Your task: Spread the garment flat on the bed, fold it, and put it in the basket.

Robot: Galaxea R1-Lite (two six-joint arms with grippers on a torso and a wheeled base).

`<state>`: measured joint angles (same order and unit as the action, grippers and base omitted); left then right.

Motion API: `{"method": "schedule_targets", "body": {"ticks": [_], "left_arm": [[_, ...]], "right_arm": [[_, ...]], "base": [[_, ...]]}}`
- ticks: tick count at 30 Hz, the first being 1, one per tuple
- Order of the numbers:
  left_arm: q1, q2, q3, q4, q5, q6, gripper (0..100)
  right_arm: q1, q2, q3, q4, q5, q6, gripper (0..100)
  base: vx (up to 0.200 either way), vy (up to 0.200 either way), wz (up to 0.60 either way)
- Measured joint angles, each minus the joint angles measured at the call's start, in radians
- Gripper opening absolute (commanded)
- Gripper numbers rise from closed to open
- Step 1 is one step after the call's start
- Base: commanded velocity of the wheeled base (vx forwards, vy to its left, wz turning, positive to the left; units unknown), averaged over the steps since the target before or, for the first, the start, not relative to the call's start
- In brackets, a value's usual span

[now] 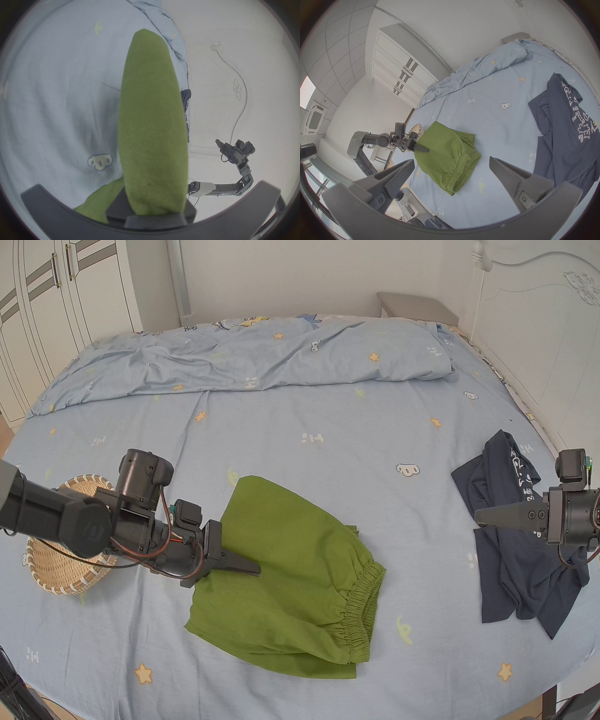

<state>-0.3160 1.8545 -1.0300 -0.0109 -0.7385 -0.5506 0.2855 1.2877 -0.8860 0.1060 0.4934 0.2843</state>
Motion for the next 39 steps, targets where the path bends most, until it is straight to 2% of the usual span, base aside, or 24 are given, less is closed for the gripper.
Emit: {"method": "schedule_targets", "body": {"ticks": [6,12,19,29,35,39], "left_arm": [[0.026,-0.023,-0.112,0.199,0.005,0.114,0],[0.042,-0.039,-0.166,0.251,0.090,0.138,0],[0.026,-0.047,-0.182,0.271,0.158,0.182,0],[0.012,-0.051,-0.179,0.270,0.180,0.186,0],[-0.010,-0.049,-0.174,0.269,0.246,0.187,0],[-0.015,-0.047,-0.172,0.269,0.254,0.188,0]], "right_arm": [[-0.004,0.023,-0.005,0.000,0.000,0.000,100],[-0.006,0.032,-0.001,0.001,0.000,-0.001,100],[-0.003,0.033,0.002,0.001,0.000,-0.001,100],[-0.004,0.033,0.002,0.001,0.000,-0.001,100],[-0.003,0.032,0.002,0.001,0.000,-0.001,100],[0.002,0.031,0.002,0.000,0.000,-0.001,100]], "base": [[0.000,0.033,0.00],[0.000,0.200,0.00],[0.000,0.200,0.00],[0.000,0.200,0.00],[0.000,0.200,0.00],[0.000,0.200,0.00]]}}
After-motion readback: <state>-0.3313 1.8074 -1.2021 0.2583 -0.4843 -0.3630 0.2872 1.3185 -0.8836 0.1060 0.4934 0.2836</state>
